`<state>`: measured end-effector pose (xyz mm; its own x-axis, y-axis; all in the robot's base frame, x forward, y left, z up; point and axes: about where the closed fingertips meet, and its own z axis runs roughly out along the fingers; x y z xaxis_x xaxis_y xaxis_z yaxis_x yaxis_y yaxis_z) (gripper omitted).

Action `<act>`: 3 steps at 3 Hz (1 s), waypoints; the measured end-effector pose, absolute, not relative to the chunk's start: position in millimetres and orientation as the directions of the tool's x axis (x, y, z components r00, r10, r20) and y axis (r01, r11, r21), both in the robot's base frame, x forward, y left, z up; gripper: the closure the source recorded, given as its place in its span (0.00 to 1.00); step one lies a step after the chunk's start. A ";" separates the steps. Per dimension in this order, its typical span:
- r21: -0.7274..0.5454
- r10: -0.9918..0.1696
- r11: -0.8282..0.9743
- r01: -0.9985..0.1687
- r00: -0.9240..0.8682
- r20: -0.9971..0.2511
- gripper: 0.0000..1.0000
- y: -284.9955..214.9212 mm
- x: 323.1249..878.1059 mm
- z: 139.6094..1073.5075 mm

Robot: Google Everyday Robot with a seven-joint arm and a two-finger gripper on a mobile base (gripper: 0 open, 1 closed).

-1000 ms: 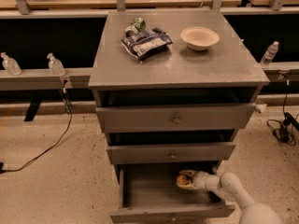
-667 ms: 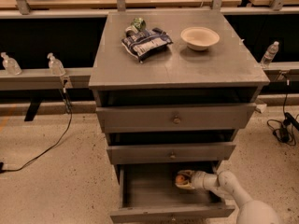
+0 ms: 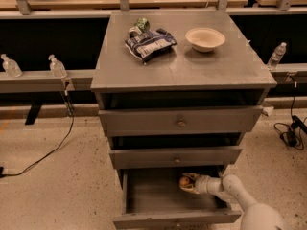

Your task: Place orange into bottom drawer

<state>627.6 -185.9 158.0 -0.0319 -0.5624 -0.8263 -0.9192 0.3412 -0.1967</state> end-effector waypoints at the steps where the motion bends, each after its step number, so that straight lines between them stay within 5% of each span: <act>1: -0.194 -0.561 0.339 -0.921 -0.032 -0.827 0.04 -183.1 627.0 156.9; 3: -0.193 -0.560 0.337 -0.922 -0.032 -0.828 0.00 -181.3 626.6 156.3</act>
Offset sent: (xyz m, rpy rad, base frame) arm -0.0006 0.0025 -0.0010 0.0018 0.0018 0.0027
